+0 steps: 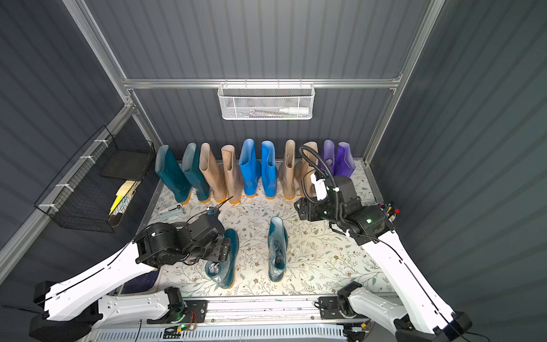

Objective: Match and arrange rain boots in pairs
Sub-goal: Pick up the rain boot at the center of the board.

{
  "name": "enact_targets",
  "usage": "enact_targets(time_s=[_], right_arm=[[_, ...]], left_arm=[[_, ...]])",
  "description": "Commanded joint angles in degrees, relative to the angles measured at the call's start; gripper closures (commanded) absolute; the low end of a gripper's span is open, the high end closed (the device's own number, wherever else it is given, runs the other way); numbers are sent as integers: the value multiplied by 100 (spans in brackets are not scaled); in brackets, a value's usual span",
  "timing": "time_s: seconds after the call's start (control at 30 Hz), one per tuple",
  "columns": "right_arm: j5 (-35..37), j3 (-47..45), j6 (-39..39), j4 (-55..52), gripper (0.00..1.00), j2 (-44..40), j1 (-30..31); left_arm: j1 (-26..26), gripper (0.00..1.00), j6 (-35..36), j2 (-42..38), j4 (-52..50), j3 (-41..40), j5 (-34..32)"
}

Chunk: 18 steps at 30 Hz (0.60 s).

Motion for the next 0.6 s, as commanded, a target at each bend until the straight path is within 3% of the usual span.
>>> enact_targets(time_s=[0.0,0.47,0.57], right_arm=[[103,-266,159,86,15,-255,90],[241,-1167,-116,970,15,-808,109],[195,-1231,-59,964,14,-906,110]], left_arm=[[2,28,-26,-52,358,-114,100],[5,100,446,-9,1194,-268,129],[8,100,566,25,1399,-55,-20]])
